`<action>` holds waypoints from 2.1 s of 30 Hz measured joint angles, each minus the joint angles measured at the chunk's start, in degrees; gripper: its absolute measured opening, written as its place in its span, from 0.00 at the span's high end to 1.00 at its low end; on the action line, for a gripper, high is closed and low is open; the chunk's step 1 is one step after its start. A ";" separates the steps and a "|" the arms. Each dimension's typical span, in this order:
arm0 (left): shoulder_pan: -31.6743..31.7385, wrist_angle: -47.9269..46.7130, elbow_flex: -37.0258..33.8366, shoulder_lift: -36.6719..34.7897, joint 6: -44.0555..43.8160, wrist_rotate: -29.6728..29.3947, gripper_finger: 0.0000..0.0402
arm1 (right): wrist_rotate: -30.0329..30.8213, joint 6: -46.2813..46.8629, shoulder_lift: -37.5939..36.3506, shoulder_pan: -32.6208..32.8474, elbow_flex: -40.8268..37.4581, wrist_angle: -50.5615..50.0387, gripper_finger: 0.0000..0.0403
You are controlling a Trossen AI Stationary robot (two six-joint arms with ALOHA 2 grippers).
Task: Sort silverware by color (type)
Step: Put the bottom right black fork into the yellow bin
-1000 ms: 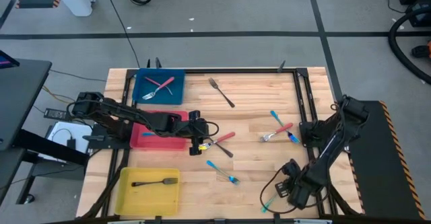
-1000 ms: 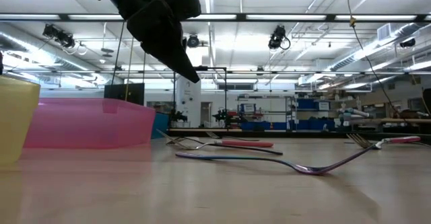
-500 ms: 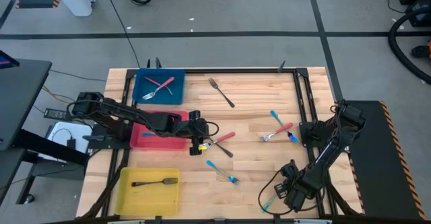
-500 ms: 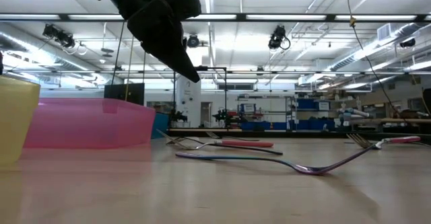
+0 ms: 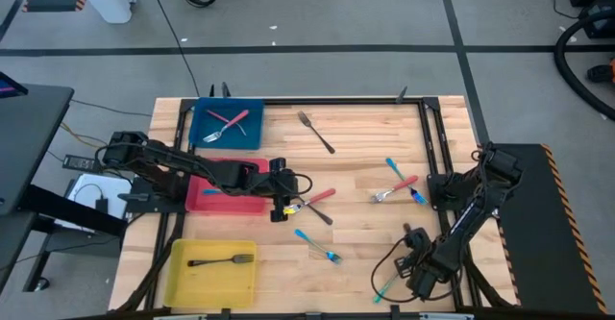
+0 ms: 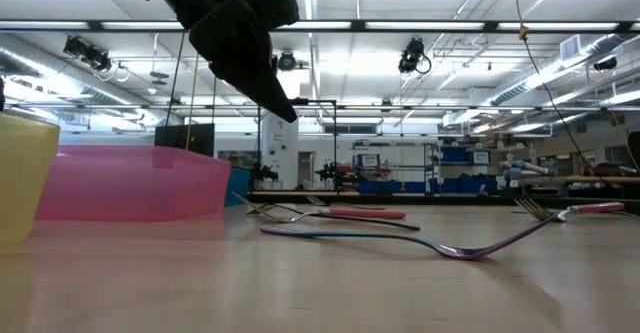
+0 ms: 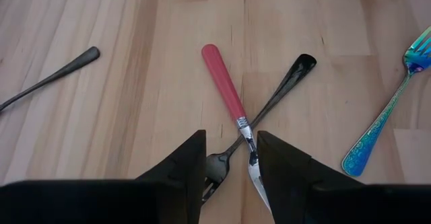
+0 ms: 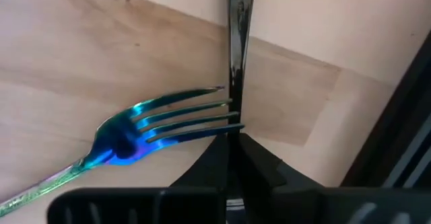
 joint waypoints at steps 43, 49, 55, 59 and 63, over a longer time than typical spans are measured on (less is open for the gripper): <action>0.18 19.84 -0.03 1.25 -0.09 15.19 0.67 | 52.58 -29.85 -7.45 -11.35 6.87 -9.25 0.97; -0.17 23.83 -0.02 1.25 0.42 15.15 0.67 | 61.37 -54.46 -7.45 -15.99 9.06 6.51 0.97; -0.17 28.78 -0.02 1.25 0.04 15.16 0.67 | 59.49 -78.61 -7.45 -21.37 9.64 22.56 0.97; -0.15 30.54 -0.02 1.25 0.01 15.15 0.67 | 56.04 -87.09 -7.45 -25.14 9.64 28.18 0.97; 0.42 30.62 -0.02 1.25 0.19 15.22 0.67 | 53.33 -93.58 -7.45 -27.90 9.64 32.02 0.97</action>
